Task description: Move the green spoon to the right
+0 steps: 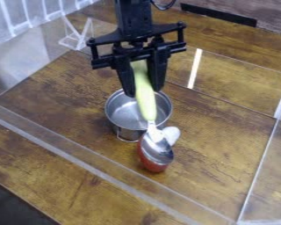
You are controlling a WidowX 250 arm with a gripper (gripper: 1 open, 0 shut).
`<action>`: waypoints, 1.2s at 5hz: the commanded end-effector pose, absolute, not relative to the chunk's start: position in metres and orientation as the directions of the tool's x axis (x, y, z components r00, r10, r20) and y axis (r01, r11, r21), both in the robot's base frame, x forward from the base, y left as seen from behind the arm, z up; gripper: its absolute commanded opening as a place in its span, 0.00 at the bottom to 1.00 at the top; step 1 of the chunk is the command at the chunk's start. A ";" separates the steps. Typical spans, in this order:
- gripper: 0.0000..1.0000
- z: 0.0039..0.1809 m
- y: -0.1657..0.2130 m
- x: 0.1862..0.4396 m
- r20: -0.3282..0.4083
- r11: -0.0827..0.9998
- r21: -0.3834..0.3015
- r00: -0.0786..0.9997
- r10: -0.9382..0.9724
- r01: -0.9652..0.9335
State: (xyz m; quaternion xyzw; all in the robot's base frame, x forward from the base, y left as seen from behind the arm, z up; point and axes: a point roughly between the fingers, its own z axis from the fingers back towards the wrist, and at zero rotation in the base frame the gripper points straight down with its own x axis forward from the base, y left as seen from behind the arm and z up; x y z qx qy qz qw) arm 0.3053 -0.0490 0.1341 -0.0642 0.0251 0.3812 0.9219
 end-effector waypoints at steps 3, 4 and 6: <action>0.00 0.163 -0.058 0.299 0.013 0.761 -0.123 0.766 0.643 -0.636; 0.00 0.162 -0.058 0.298 0.027 0.773 -0.117 0.776 0.630 -0.623; 0.00 0.163 -0.080 0.294 0.031 0.875 -0.122 0.880 0.475 -0.468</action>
